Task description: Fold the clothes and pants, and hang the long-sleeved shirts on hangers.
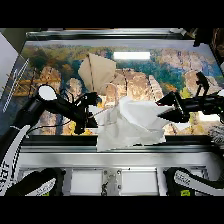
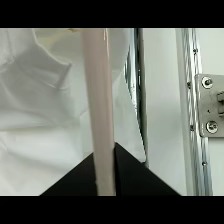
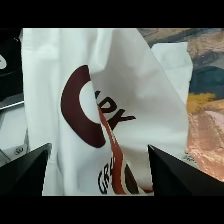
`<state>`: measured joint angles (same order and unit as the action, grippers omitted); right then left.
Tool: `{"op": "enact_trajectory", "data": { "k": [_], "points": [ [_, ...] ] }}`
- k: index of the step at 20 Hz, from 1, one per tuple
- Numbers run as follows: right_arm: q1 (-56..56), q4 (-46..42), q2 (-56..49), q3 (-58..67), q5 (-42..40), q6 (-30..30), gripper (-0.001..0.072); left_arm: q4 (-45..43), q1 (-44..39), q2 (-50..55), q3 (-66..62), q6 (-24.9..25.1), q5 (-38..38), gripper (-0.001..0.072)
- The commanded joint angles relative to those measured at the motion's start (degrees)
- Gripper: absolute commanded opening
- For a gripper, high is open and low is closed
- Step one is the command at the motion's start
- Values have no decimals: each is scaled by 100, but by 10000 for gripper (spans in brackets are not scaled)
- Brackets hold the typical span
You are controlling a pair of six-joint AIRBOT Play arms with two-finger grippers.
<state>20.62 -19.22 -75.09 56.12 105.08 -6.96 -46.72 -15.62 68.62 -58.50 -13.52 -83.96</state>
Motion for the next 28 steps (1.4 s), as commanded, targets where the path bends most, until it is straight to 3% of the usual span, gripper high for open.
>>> {"op": "enact_trajectory", "data": {
  "k": [1,25,26,27,28],
  "points": [
    [-363,48,-186,-4,15,-39,662,-2,0,2,2,2,-4,20],
    [-540,151,-199,-4,37,-35,650,-13,0,2,2,2,-4,20],
    [-540,151,-197,-4,39,-35,480,-13,0,2,2,0,-4,20],
    [-540,149,-197,-4,39,-35,180,-13,0,2,2,2,-4,20],
    [-540,151,-199,-4,33,-39,30,-13,0,2,2,2,-2,20]
  ]
}}
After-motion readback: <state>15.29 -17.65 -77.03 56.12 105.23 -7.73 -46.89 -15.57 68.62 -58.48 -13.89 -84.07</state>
